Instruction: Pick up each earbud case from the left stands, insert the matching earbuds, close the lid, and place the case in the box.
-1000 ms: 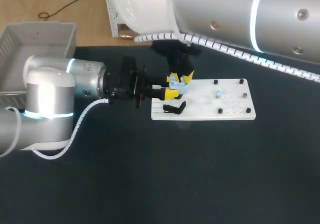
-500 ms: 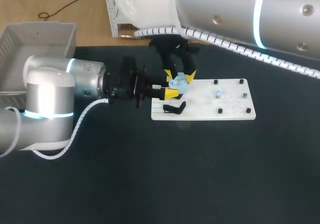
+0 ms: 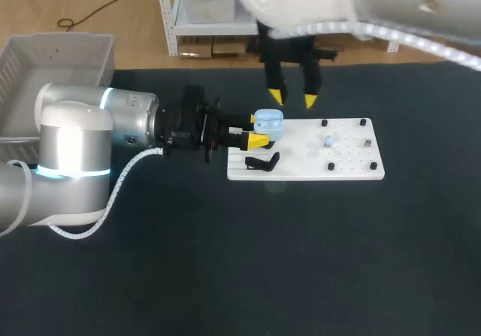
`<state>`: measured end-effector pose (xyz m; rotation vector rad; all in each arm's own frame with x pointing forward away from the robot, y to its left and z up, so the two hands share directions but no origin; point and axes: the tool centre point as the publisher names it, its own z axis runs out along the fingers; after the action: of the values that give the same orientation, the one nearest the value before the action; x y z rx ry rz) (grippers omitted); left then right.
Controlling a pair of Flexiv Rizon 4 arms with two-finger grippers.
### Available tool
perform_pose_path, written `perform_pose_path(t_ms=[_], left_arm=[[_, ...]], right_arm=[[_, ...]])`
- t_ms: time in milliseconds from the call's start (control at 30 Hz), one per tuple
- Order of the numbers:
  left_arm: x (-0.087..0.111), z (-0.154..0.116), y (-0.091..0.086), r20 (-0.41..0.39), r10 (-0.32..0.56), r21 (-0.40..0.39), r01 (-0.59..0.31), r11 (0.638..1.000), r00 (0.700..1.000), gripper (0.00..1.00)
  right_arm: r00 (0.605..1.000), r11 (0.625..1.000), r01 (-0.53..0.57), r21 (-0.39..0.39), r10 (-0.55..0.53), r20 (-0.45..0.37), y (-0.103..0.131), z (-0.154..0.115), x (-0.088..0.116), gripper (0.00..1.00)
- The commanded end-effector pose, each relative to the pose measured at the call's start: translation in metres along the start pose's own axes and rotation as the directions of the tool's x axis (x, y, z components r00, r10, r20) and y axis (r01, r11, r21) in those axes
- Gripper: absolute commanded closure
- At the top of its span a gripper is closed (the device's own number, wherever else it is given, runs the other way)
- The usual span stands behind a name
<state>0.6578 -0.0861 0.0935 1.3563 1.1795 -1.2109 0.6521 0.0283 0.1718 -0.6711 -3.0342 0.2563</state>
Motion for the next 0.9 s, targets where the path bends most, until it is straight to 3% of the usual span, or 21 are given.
perform_pose_path(t_ms=[33, 267, 633, 900], left_arm=[[0.0, 0.0, -0.002, -0.001, 0.001, -0.005, -0.001, 1.0, 1.0, 1.0], [0.0, 0.0, -0.002, -0.001, 0.001, -0.005, -0.001, 1.0, 1.0, 1.0], [0.0, 0.0, -0.002, -0.001, 0.001, -0.005, -0.001, 1.0, 1.0, 1.0], [0.0, 0.0, -0.002, -0.001, 0.001, -0.005, -0.001, 1.0, 1.0, 1.0]], right_arm=[[0.996, 0.91, 0.086, -0.407, -0.074, 0.045, -0.045, 0.007, 0.001, 0.54], [0.992, 0.88, 0.127, -0.459, -0.113, 0.058, -0.056, 0.024, -0.014, 0.51], [0.983, 0.887, 0.186, -0.423, -0.164, 0.087, -0.058, 0.069, -0.039, 0.52], [0.98, 0.912, 0.195, -0.361, -0.165, 0.112, -0.048, 0.098, -0.055, 0.51]])
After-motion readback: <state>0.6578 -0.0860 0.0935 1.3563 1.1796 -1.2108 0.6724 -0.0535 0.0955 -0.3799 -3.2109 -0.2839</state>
